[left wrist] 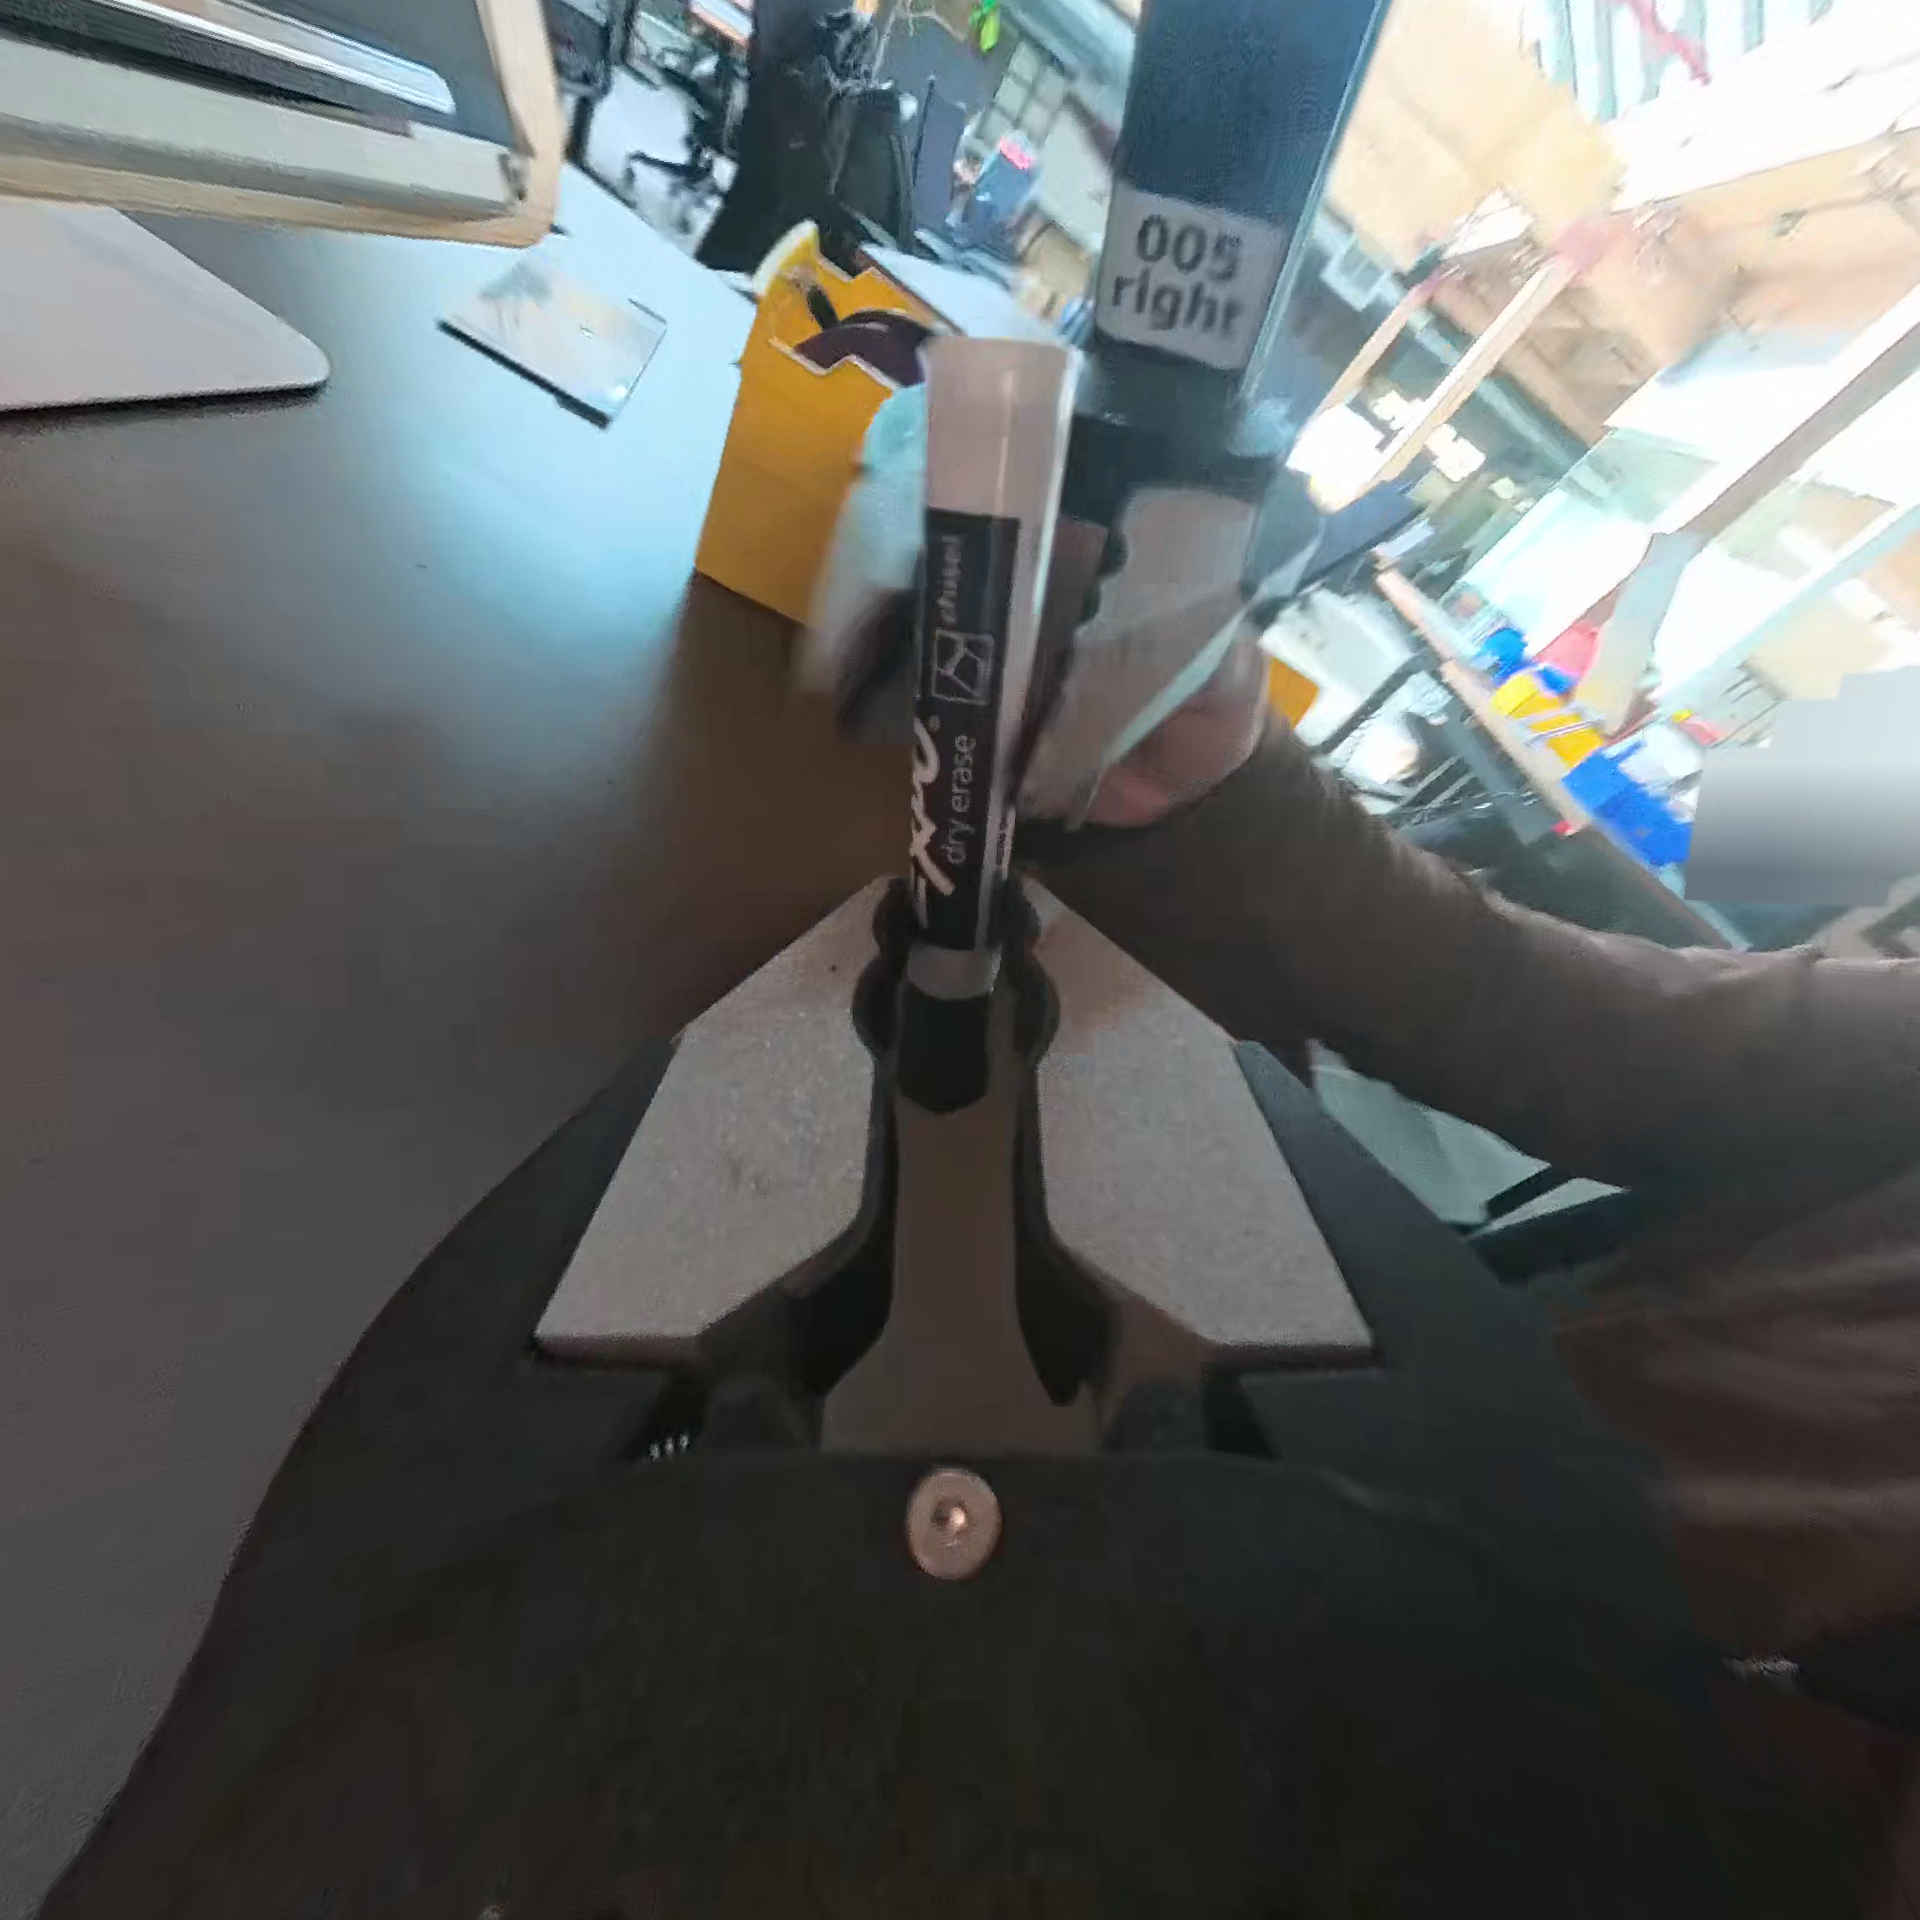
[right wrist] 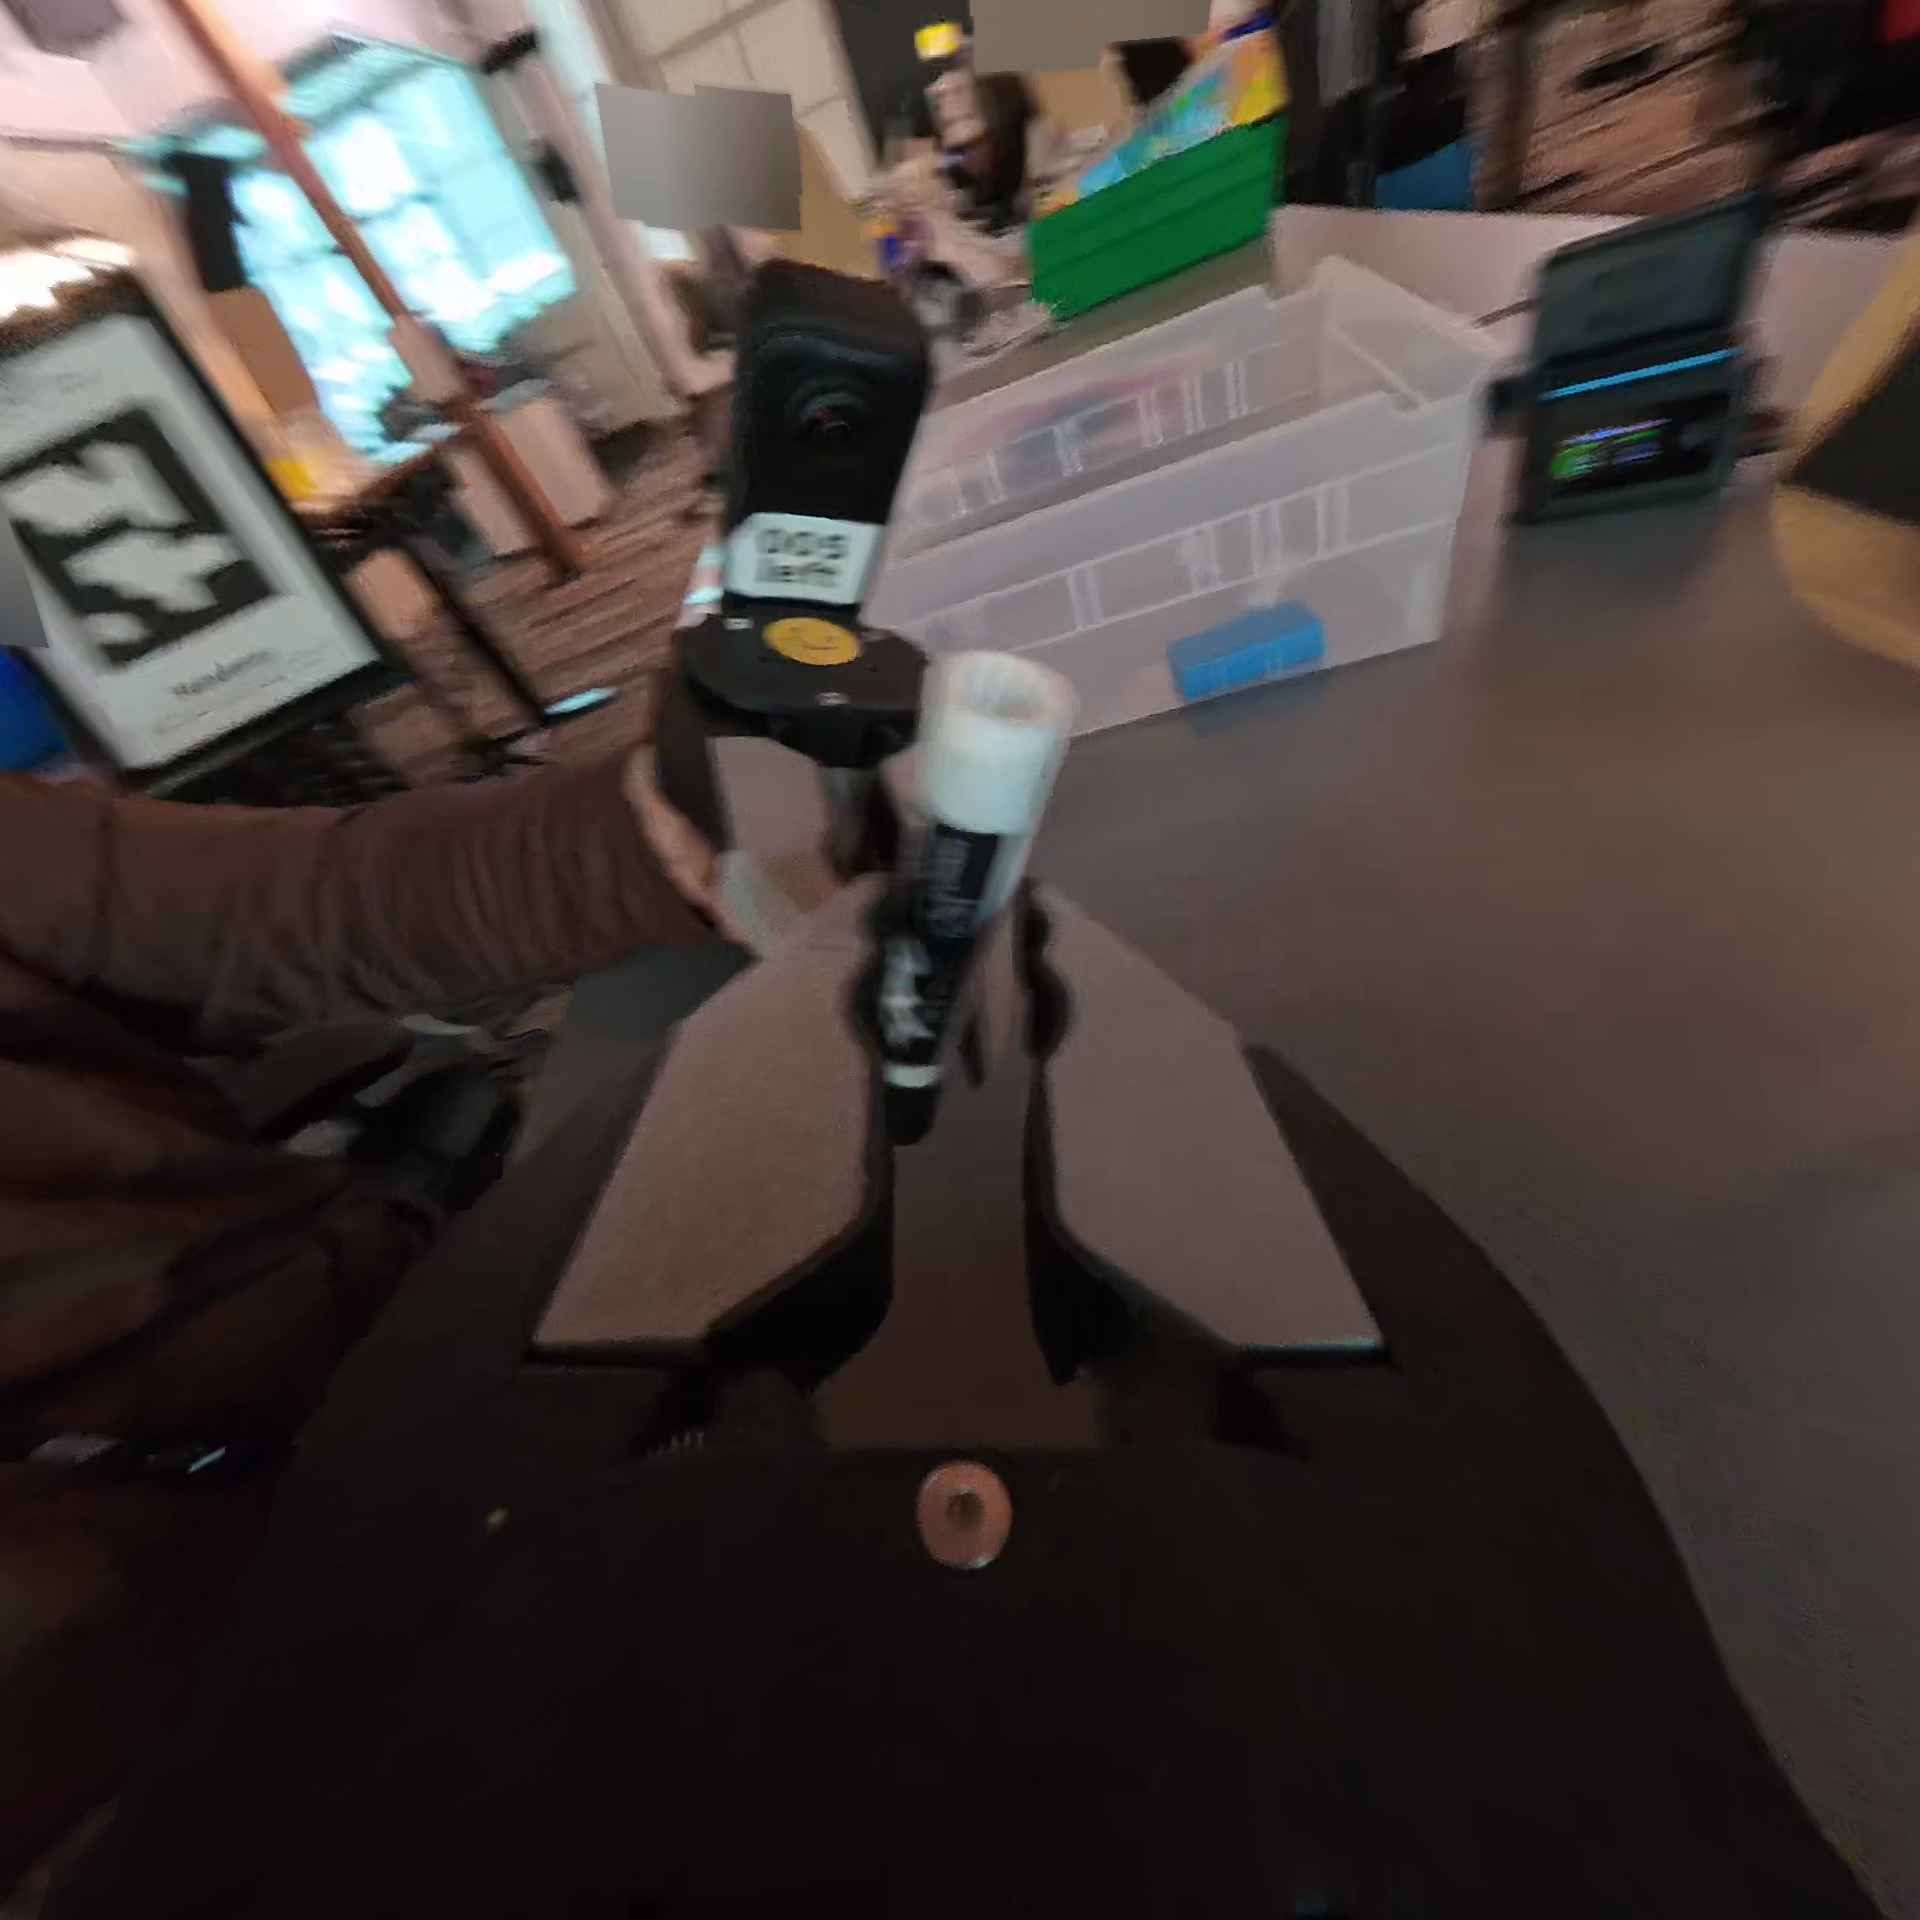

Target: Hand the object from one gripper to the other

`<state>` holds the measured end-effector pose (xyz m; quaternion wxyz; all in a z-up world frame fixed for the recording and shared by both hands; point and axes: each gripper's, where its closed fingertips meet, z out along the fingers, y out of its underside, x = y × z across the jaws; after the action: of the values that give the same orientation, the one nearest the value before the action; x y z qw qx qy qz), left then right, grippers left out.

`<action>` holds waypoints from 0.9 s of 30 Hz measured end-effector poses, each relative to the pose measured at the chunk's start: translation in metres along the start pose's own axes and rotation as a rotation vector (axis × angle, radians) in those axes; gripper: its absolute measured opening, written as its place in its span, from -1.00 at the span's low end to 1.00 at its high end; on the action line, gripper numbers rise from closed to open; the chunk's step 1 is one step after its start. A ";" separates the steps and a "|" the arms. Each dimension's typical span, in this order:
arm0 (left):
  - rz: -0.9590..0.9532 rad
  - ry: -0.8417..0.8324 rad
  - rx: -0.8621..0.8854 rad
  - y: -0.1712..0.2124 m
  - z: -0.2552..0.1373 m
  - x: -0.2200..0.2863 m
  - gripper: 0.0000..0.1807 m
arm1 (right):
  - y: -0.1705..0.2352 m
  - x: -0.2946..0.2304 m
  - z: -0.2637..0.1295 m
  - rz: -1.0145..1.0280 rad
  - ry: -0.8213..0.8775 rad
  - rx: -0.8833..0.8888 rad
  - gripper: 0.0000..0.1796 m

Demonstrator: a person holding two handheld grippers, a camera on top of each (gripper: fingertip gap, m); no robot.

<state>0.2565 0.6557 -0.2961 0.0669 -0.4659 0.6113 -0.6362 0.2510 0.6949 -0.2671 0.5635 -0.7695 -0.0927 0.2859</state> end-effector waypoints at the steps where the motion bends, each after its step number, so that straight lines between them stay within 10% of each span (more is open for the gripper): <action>1: 0.027 -0.021 -0.015 0.002 0.000 -0.002 -0.83 | 0.002 -0.003 0.001 0.040 -0.035 -0.019 -0.80; 8: -0.006 -0.127 0.019 -0.006 -0.015 -0.018 -0.45 | -0.014 0.011 -0.015 0.089 0.012 0.066 -0.81; 21: 0.044 -0.235 0.152 -0.040 -0.017 -0.005 0.00 | -0.042 0.046 -0.045 -1.246 1.093 -0.273 -0.83; 27: 0.347 -0.480 0.228 -0.065 -0.020 -0.008 -0.19 | -0.037 0.041 -0.026 -1.426 1.156 -0.401 -0.83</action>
<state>0.2790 0.6910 -0.2421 0.3685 -0.4813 0.5732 -0.5514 0.3053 0.7051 -0.2419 0.4213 -0.6366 -0.2954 -0.5744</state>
